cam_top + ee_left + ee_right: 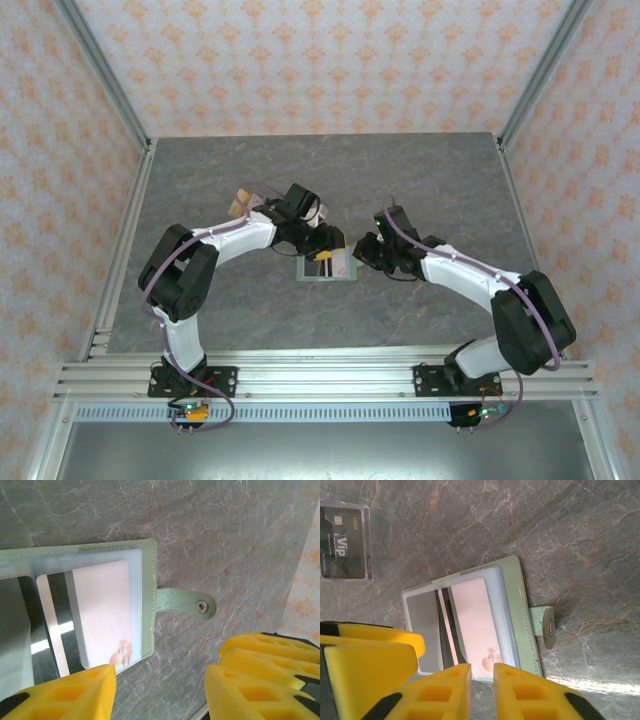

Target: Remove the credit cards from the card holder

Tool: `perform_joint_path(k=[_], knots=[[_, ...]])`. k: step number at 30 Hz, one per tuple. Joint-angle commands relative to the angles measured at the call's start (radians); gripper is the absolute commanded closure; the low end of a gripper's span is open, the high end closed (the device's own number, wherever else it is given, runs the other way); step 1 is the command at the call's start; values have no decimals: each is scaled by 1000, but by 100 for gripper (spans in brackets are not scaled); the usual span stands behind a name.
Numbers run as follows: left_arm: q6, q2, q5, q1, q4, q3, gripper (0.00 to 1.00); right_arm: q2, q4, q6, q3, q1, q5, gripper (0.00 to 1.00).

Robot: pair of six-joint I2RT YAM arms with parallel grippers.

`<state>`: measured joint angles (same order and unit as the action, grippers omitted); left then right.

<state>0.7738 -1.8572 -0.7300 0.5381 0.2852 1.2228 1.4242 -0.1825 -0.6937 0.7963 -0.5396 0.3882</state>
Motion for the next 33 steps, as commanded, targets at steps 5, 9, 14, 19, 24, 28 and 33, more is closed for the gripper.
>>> perform_joint_path(k=[5, 9, 14, 19, 24, 28, 33], knots=[[43, 63, 193, -1, 61, 1, 54, 20, -72, 53, 47, -19, -63, 87], [34, 53, 229, -3, 101, -13, 58, 88, -113, 70, 105, -60, -86, 91], [67, 50, 226, -2, 55, -65, 62, 202, -164, 77, 179, -97, -116, 91], [74, 22, 208, 0, 38, -65, 65, 302, -203, 79, 242, -99, -132, 83], [69, -2, 193, 2, 48, -49, 70, 353, -221, 76, 267, -99, -152, 82], [61, -12, 187, 1, 57, -34, 71, 380, -215, 74, 267, -99, -135, 83], [55, -31, 184, 2, 60, -31, 71, 402, -209, 70, 264, -99, -117, 84]])
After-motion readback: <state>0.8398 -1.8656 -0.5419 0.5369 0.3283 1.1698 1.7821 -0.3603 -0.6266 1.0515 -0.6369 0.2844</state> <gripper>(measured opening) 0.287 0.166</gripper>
